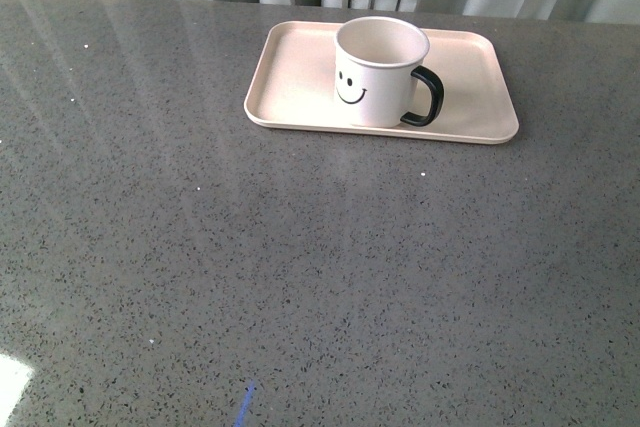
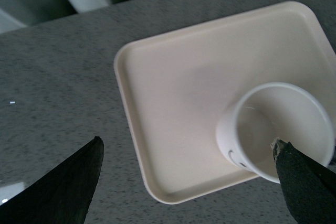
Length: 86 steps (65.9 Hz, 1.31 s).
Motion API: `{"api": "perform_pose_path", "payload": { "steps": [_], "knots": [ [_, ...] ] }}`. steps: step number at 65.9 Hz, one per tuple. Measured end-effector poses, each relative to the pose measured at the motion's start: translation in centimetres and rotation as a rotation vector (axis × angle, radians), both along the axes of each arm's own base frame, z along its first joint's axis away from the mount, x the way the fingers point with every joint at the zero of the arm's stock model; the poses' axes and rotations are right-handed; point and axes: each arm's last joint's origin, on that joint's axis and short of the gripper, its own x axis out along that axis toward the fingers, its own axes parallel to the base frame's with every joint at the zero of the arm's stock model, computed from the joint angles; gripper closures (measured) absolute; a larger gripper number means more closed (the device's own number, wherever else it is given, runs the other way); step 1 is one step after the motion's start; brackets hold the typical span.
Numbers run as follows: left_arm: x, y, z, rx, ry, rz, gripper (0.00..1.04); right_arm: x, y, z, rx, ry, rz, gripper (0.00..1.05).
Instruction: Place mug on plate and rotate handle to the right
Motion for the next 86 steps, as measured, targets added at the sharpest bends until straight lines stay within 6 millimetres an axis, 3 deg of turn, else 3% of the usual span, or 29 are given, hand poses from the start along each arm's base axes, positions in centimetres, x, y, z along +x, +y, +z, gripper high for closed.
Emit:
{"api": "perform_pose_path", "payload": {
  "steps": [13, 18, 27, 33, 41, 47, 65, 86],
  "knots": [
    [-1.8, 3.9, 0.3, -0.070, -0.081, 0.064, 0.10, 0.0, 0.0, 0.0, 0.000, 0.000, 0.000, 0.09],
    [-3.7, 6.0, 0.4, -0.041, -0.390, 0.280, 0.24, 0.0, 0.0, 0.0, 0.000, 0.000, 0.001, 0.09],
    [-11.1, 10.5, 1.4, -0.132, -0.722, 0.425, 0.49, 0.0, 0.0, 0.0, 0.000, 0.000, 0.000, 0.09],
    [-14.9, 12.1, 0.6, -0.152, -0.775, 0.430, 0.67, 0.0, 0.0, 0.0, 0.000, 0.000, 0.000, 0.09],
    [-17.8, 13.3, -2.6, -0.122, -0.701, 0.425, 0.88, 0.0, 0.0, 0.0, 0.000, 0.000, 0.000, 0.09],
    [-19.7, 14.0, -3.7, -0.121, -0.685, 0.421, 1.04, 0.0, 0.0, 0.0, 0.000, 0.000, 0.000, 0.09],
    [-25.1, 15.7, -5.0, -0.125, -0.702, 0.425, 1.03, 0.0, 0.0, 0.0, 0.000, 0.000, 0.000, 0.09],
    [-28.4, 17.1, -5.8, -0.125, -0.702, 0.423, 1.03, 0.0, 0.0, 0.0, 0.000, 0.000, 0.000, 0.09]
  ]
}}
